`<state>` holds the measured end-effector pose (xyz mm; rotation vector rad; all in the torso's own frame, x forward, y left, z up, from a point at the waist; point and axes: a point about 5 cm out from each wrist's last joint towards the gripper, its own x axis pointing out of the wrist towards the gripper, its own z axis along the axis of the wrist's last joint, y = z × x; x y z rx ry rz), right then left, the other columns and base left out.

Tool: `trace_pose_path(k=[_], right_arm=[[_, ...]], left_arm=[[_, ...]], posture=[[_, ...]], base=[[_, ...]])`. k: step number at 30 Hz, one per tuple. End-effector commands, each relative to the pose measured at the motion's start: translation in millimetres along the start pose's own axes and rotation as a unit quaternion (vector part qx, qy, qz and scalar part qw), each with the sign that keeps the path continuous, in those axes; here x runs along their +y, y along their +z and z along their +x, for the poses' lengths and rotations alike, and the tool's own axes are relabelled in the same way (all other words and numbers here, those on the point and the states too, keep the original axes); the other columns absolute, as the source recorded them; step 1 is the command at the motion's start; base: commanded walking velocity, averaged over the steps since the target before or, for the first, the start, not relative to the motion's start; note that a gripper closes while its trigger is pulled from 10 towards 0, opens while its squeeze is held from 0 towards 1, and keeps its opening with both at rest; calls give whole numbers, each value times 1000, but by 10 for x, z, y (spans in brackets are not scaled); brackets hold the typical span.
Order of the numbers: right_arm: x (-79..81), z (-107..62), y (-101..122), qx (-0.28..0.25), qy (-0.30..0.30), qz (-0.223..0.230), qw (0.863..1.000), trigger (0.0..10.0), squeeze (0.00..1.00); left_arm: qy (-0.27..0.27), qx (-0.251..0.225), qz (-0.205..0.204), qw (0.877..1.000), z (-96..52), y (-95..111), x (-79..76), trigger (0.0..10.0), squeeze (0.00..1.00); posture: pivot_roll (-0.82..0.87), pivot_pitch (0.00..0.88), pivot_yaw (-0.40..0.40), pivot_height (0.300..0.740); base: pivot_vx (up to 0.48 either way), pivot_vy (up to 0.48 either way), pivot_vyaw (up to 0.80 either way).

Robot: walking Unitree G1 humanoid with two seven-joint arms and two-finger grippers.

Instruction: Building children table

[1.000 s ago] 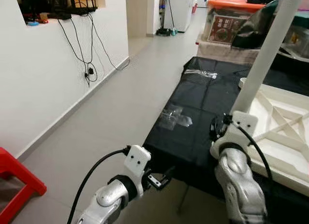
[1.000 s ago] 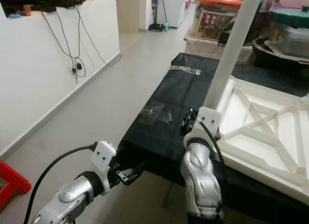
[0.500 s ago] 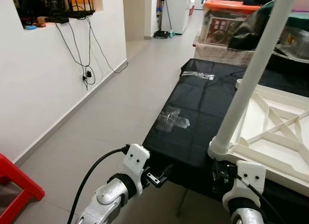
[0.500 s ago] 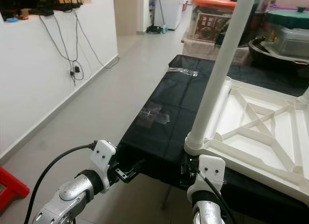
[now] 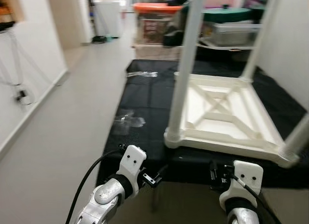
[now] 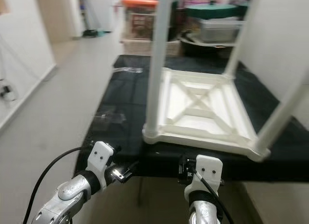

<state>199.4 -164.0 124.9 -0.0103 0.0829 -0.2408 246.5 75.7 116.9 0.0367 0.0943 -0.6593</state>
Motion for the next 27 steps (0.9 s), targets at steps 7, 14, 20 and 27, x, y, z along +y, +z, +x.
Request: trace_pose_path(k=[7, 14, 20, 27], right_arm=[[95, 192, 39, -23, 86, -21, 996, 10000, 0], [-93, 437, 97, -30, 71, -32, 997, 10000, 0], [-184, 517, 171, -39, 74, -11, 996, 10000, 0], [-371, 610, 326, -65, 97, -3, 993, 10000, 780]], left_arm=[[9, 4, 6, 1000, 2, -41, 27, 10000, 0], [11, 0, 7, 1000, -31, -19, -12, 10000, 0], [11, -2, 5, 1000, -76, 6, -42, 10000, 0], [8, -2, 0, 1000, -139, 39, -81, 10000, 0]], posture=[[134, 0, -33, 740], [149, 0, -50, 740], [151, 0, -57, 740], [149, 26, -59, 740]], base=[[0, 0, 0], [0, 0, 0], [0, 0, 0], [0, 0, 0]])
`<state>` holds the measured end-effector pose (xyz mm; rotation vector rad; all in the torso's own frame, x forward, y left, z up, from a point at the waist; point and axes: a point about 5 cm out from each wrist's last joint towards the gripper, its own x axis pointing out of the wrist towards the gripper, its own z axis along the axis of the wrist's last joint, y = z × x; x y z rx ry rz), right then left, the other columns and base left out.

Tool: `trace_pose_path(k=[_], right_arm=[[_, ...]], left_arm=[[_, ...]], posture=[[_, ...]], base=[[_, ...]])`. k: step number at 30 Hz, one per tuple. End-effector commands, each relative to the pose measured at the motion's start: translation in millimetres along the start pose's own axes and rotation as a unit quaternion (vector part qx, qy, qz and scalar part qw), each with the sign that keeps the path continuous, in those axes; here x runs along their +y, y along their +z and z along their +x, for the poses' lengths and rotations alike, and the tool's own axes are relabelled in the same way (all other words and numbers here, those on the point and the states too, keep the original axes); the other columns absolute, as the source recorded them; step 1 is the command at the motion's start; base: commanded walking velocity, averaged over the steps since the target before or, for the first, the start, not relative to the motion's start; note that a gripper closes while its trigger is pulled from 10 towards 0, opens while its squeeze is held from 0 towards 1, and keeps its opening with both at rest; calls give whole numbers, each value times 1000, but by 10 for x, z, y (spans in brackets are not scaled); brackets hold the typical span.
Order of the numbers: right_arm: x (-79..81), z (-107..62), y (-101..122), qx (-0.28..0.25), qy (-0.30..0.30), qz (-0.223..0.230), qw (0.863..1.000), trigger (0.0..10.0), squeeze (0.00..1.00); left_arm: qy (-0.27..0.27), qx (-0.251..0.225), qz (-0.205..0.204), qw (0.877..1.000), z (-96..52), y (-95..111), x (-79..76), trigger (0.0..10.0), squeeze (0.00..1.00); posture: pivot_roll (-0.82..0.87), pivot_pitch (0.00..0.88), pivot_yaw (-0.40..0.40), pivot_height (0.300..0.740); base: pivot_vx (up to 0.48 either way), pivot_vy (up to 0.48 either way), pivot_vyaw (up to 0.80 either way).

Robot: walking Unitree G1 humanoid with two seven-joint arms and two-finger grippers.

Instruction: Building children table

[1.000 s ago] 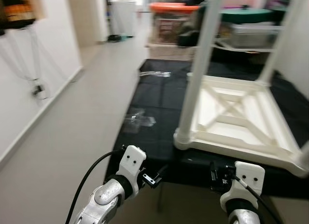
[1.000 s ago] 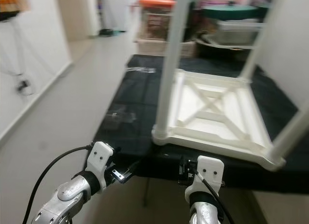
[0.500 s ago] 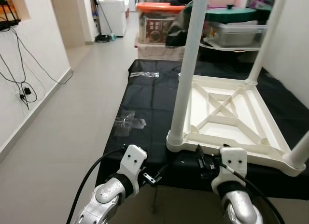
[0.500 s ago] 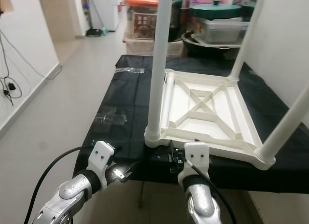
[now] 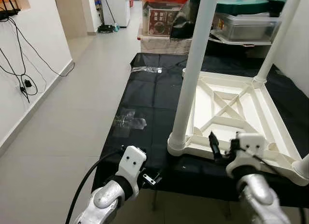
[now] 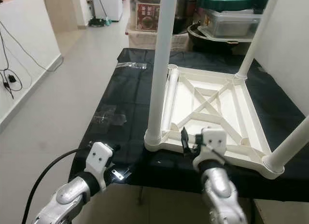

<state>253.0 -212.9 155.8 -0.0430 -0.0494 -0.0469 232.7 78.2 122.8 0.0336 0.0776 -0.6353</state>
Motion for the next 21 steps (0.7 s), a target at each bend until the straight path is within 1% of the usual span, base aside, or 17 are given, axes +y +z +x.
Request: trace_pose_path(k=[1, 3, 4, 5, 7, 9, 10, 11, 12, 13, 14, 15, 16, 19, 21], right_arm=[[-86, 27, 26, -3, 19, 20, 1000, 10000, 1000], [-86, 27, 26, -3, 19, 20, 1000, 10000, 1000], [-127, 48, 62, -7, 33, 28, 999, 10000, 1000], [-197, 110, 115, 0, 72, 31, 997, 10000, 0], [-279, 210, 242, 5, 143, 27, 989, 10000, 0], [-279, 210, 242, 5, 143, 27, 989, 10000, 0], [-278, 244, 310, 5, 187, 32, 982, 10000, 0], [-278, 244, 310, 5, 187, 32, 982, 10000, 0], [-241, 278, 370, 8, 239, 42, 970, 10000, 0], [-190, 341, 422, 12, 297, 46, 954, 10000, 0], [-157, 395, 457, 16, 335, 47, 941, 10000, 0], [-157, 395, 457, 16, 335, 47, 941, 10000, 0], [-104, 479, 484, 21, 375, 36, 926, 10000, 0], [-88, 507, 497, 20, 384, 34, 922, 10000, 0], [-3, 600, 549, 8, 404, 35, 914, 10000, 0]], left_arm=[[-6, 6, -2, 1000, -29, 6, -30, 10000, 0], [-6, 6, -2, 1000, -29, 6, -30, 10000, 0], [-7, 5, -3, 1000, -43, 17, -41, 10000, 0], [-9, 5, -5, 1000, -61, 30, -58, 10000, 0], [-14, 5, -7, 1000, -90, 60, -90, 10000, 0], [-14, 5, -7, 1000, -90, 60, -90, 10000, 0], [-15, 5, -8, 1000, -102, 73, -102, 10000, 0], [-15, 5, -8, 1000, -102, 73, -102, 10000, 0], [-17, 5, -9, 1000, -112, 86, -112, 10000, 0], [-19, 5, -10, 1000, -125, 99, -126, 10000, 0], [-21, 4, -12, 1000, -139, 113, -142, 10000, 0], [-21, 4, -12, 1000, -139, 113, -142, 10000, 0], [-24, 2, -14, 1000, -150, 129, -161, 10000, 0], [-25, 2, -14, 1000, -158, 136, -170, 10000, 0], [-26, 0, -14, 1000, -188, 157, -199, 10000, 0]], posture=[[149, 40, -58, 740], [149, 40, -58, 740], [150, 43, -60, 740], [150, 63, -58, 740], [151, 88, -64, 740], [151, 88, -64, 740], [151, 94, -64, 740], [151, 94, -64, 740], [151, 107, -62, 740], [150, 114, -67, 740], [153, 121, -71, 740], [153, 121, -71, 740], [153, 121, -71, 740], [158, 124, -78, 740], [168, 140, -92, 740]], base=[[0, 0, 0], [0, 0, 0], [0, 0, 0], [0, 0, 0], [0, 0, 0], [0, 0, 0], [0, 0, 0], [0, 0, 0], [0, 0, 0], [0, 0, 0], [0, 0, 0], [0, 0, 0], [0, 0, 0], [0, 0, 0], [0, 0, 0]])
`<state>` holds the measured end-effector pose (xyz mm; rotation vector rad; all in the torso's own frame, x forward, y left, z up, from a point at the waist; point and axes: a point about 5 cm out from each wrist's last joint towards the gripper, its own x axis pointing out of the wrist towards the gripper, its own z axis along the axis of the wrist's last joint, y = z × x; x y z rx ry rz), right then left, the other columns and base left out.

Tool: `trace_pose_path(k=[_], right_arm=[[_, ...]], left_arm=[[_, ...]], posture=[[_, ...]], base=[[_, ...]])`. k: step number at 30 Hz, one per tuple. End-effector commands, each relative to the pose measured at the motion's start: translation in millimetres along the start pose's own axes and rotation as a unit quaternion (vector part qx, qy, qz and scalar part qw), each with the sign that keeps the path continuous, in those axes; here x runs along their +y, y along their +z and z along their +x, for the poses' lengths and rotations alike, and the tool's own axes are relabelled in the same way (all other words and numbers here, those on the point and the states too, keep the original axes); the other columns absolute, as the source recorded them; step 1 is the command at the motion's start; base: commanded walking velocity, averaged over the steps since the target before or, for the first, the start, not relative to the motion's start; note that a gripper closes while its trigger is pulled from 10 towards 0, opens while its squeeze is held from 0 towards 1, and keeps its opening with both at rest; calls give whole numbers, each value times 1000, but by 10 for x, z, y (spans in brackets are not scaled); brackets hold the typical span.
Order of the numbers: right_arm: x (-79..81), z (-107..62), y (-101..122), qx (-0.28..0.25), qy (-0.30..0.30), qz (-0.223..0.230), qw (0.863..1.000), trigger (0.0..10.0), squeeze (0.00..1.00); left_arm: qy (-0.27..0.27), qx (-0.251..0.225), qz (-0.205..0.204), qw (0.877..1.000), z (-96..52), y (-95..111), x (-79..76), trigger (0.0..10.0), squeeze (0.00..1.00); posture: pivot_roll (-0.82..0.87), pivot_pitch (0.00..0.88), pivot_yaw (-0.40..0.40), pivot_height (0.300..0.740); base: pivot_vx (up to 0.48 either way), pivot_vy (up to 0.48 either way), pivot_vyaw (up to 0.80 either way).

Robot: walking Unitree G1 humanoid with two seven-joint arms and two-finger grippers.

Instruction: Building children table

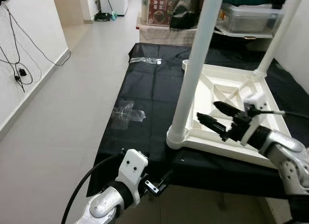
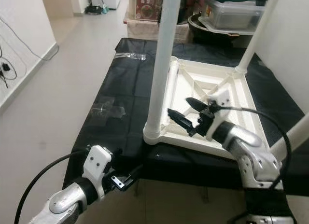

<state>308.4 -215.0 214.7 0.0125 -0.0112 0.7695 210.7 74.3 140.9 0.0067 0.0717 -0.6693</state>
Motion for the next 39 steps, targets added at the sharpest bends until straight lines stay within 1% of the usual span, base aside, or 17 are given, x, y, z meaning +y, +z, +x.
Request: trace_pose_path(k=[1, 8, 14, 15, 17, 18, 19, 20, 21, 22, 25, 26, 27, 28, 29, 33, 39], right_arm=[[-4, 90, 5, -3, 23, 2, 1000, 10000, 0], [54, 260, -12, 5, 76, 2, 997, 10000, 0], [58, 342, -9, 6, 92, 1, 996, 10000, 0], [65, 395, 16, -4, 96, 1, 995, 10000, 0], [65, 395, 16, -4, 96, 1, 995, 10000, 0], [75, 477, 42, -15, 101, 0, 995, 10000, 0], [75, 477, 42, -15, 101, 0, 995, 10000, 0], [83, 550, 66, -25, 100, -1, 995, 10000, 0], [83, 550, 66, -25, 100, -1, 995, 10000, 0], [96, 625, 95, -35, 99, -1, 995, 10000, 0], [108, 684, 120, -44, 99, -1, 994, 10000, 0], [127, 744, 146, -51, 101, 0, 994, 10000, 0], [139, 791, 159, -56, 103, 2, 993, 8471, 0], [139, 791, 159, -56, 103, 2, 993, 8471, 0], [144, 830, 163, -59, 100, 4, 993, 0, 0], [166, 871, 128, -66, 89, 9, 994, 0, 0], [174, 860, 72, -69, 67, 10, 995, 0, 0]], left_arm=[[-8, 7, -4, 1000, -35, -1, -52, 10000, 0], [-5, 10, -8, 1000, -83, 23, -85, 10000, 0], [-4, 14, -11, 1000, -104, 29, -101, 10000, 0], [-5, 14, -13, 1000, -111, 33, -111, 10000, 0], [-5, 14, -13, 1000, -111, 33, -111, 10000, 0], [-5, 15, -13, 1000, -120, 38, -125, 10000, 0], [-5, 15, -13, 1000, -120, 38, -125, 10000, 0], [-5, 16, -13, 1000, -126, 43, -136, 10000, 0], [-5, 16, -13, 1000, -126, 43, -136, 10000, 0], [-5, 16, -14, 1000, -130, 46, -144, 10000, 0], [-5, 16, -14, 1000, -132, 48, -148, 10000, 0], [-5, 16, -14, 1000, -130, 50, -150, 10000, 0], [-5, 17, -14, 1000, -127, 50, -152, 10000, 0], [-5, 17, -14, 1000, -127, 50, -152, 10000, 0], [-5, 18, -14, 1000, -122, 48, -152, 10000, 0], [-3, 20, -14, 1000, -97, 38, -140, 10000, 0], [-1, 22, -16, 1000, -70, 25, -120, 10000, 0]], posture=[[171, 144, -98, 740], [170, 160, -105, 740], [170, 167, -110, 740], [174, 170, -109, 740], [174, 170, -109, 740], [184, 174, -117, 740], [184, 174, -117, 740], [183, 178, -118, 740], [183, 178, -118, 740], [181, 178, -120, 740], [181, 178, -120, 740], [180, 180, -121, 740], [180, 180, -123, 740], [180, 180, -123, 740], [180, 177, -120, 740], [181, 171, -122, 740], [171, 157, -116, 740]], base=[[0, 0, 0], [0, 0, 0], [0, 0, 0], [0, 0, 0], [0, 0, 0], [0, 0, 0], [0, 0, 0], [0, 0, 0], [0, 0, 0], [0, 0, 0], [0, 0, 0], [0, 0, 0], [0, 0, 0], [0, 0, 0], [0, 0, 0], [0, 0, 0], [0, 0, 0]])
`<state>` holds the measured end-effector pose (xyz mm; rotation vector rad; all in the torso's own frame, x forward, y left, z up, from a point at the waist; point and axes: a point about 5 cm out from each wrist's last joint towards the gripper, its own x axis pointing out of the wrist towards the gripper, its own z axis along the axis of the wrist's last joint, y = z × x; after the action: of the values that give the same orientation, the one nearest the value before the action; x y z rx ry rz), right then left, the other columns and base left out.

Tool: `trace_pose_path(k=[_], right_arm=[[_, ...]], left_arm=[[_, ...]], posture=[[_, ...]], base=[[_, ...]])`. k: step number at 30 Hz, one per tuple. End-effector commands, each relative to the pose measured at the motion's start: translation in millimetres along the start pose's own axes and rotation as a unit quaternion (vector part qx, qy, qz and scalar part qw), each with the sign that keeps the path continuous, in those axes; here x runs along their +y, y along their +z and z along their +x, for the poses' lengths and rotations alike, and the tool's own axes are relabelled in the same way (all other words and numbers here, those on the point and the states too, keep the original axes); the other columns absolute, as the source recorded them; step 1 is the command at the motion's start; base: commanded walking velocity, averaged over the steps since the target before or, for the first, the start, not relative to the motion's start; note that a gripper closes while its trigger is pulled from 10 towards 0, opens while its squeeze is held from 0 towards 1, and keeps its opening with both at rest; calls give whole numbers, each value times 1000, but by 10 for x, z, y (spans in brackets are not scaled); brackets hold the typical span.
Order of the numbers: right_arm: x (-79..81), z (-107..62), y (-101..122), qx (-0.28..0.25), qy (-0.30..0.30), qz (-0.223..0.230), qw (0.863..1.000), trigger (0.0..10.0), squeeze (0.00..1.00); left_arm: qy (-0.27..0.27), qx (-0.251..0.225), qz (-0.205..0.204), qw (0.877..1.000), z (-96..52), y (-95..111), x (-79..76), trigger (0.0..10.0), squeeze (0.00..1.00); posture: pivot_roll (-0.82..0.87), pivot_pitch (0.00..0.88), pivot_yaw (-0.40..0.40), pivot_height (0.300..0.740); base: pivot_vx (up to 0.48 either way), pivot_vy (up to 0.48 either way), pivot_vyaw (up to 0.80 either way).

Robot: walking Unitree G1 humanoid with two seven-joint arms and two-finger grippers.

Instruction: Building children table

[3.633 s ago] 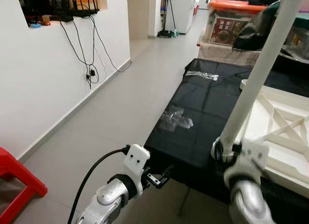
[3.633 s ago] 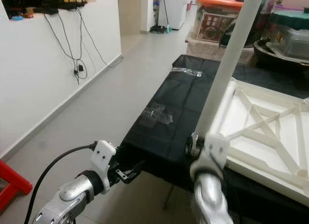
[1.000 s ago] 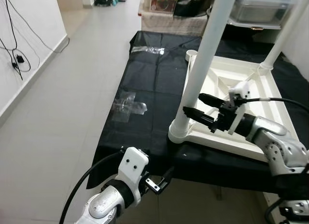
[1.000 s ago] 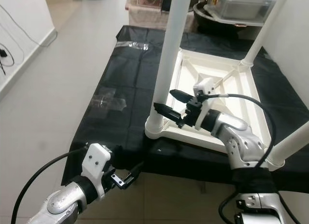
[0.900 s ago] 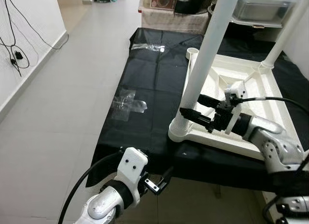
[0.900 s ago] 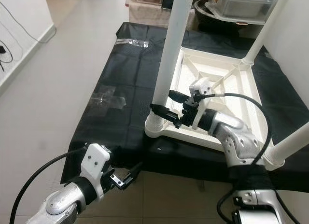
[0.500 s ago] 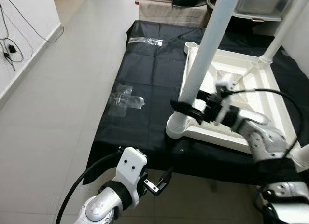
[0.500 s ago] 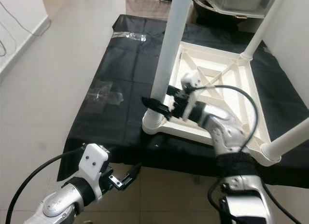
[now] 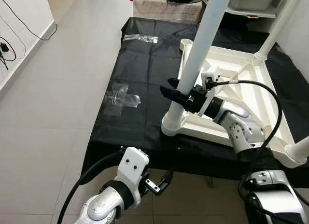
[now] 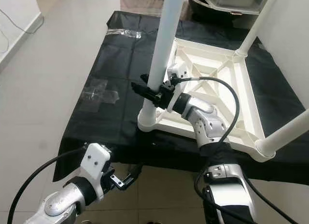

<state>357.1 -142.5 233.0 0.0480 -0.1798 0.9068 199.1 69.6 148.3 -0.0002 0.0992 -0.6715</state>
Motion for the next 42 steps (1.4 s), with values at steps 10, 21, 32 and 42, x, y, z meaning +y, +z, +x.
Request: trace_pose_path(k=[10, 21, 32, 42], right_arm=[[-17, -258, -245, 36, -319, -8, 947, 0, 0], [492, -130, -361, 40, -638, 39, 768, 0, 0], [674, 62, -485, 28, -533, 88, 841, 10000, 1000], [312, -349, -596, 41, -402, 21, 914, 10000, 0]], left_arm=[[6, 12, -8, 1000, 105, -96, 74, 10000, 0], [13, 13, 1, 1000, 184, -152, 154, 10000, 0], [15, 16, 1, 1000, 244, -227, 203, 10000, 0], [9, 20, 7, 1000, 356, -313, 256, 10000, 0]], posture=[[157, 106, -103, 740], [166, 49, -91, 740], [158, 0, -84, 740], [157, 0, -69, 740]], base=[[0, 0, 0], [0, 0, 0], [0, 0, 0], [0, 0, 0]])
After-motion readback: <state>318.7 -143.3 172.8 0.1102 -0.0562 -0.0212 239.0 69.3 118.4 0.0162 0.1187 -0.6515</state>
